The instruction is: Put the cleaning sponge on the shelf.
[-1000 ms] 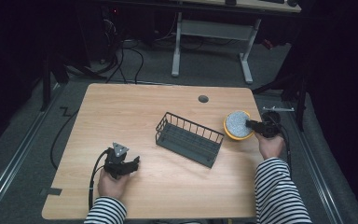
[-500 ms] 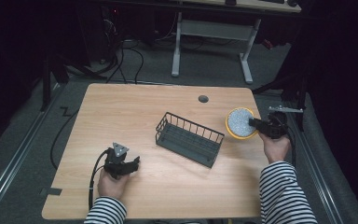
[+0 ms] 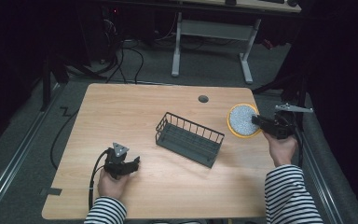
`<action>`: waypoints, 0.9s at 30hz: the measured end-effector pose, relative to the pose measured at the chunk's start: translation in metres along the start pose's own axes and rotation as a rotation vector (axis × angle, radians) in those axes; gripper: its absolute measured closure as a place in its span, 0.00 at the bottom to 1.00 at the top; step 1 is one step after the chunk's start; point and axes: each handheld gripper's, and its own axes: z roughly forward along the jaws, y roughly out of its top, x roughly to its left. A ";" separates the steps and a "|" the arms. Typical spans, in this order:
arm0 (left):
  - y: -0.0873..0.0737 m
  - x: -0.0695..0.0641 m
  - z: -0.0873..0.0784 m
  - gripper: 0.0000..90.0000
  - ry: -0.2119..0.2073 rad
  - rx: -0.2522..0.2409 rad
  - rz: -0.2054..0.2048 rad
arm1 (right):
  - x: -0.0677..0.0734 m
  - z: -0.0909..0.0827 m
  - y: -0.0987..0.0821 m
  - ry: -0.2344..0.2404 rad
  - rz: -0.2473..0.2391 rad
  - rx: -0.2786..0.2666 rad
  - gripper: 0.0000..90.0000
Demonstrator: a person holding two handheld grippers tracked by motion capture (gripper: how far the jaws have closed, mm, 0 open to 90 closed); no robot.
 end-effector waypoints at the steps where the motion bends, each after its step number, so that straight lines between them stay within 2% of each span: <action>1: 0.000 0.000 0.000 0.33 -0.001 0.000 0.001 | 0.003 -0.003 0.002 0.016 -0.004 -0.007 0.87; 6: 0.000 0.000 0.000 0.33 -0.001 0.001 0.001 | 0.013 -0.008 0.006 0.030 -0.037 -0.017 0.87; 7: 0.000 0.000 0.000 0.33 -0.001 0.001 0.001 | 0.019 -0.010 0.009 0.043 -0.053 -0.017 0.86; 17: 0.000 0.000 0.000 0.32 -0.003 0.002 0.003 | 0.045 -0.015 0.022 0.103 -0.115 -0.028 0.86; 27: 0.000 0.000 0.000 0.32 -0.004 0.003 0.005 | 0.071 -0.001 0.029 0.170 -0.154 -0.012 0.86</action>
